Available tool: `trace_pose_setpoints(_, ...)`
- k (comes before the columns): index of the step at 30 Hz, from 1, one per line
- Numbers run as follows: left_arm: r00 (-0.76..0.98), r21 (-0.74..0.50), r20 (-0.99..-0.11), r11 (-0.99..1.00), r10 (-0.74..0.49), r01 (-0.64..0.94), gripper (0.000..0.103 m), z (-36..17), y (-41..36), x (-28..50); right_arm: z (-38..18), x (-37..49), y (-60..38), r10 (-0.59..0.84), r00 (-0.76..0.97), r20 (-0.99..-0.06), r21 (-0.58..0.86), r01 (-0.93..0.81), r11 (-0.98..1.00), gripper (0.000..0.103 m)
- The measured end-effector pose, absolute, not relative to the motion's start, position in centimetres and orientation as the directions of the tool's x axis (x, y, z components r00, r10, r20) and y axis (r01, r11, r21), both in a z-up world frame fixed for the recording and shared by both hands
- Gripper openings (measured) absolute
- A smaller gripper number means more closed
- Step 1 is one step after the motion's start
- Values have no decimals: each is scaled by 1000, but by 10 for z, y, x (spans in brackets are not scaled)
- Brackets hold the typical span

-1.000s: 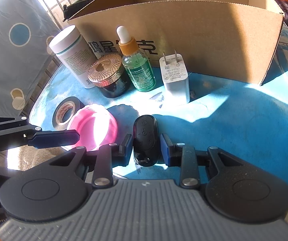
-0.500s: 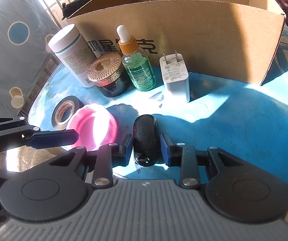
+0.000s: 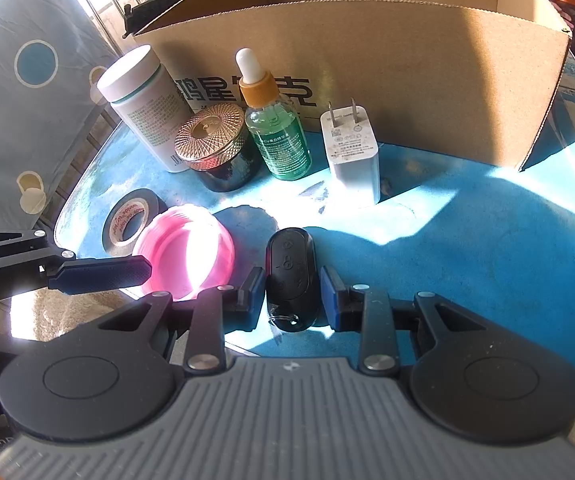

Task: Organize rigid objects
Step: 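Lower the right tool over the black key fob and close on it, then lift the black key fob with the right tool and carry it over the box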

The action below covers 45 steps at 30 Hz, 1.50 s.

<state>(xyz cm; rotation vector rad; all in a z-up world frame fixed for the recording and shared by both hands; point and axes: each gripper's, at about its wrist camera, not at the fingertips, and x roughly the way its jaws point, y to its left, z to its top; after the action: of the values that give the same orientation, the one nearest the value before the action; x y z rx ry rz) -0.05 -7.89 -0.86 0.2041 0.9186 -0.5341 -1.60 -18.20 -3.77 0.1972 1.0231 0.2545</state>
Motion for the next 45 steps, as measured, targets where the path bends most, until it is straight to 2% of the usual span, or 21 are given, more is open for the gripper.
trace_pose_setpoints(15,491,-57,-794,847,-360,529,38,-8,-80,-3,-38,-17,-180,300,492,-817,279,-118,953,29)
trace_pose_setpoints(45,450,-54,-800,795,-397,605,38,-15,-106,0,-38,-16,-215,358,468,-808,398,-15,917,27)
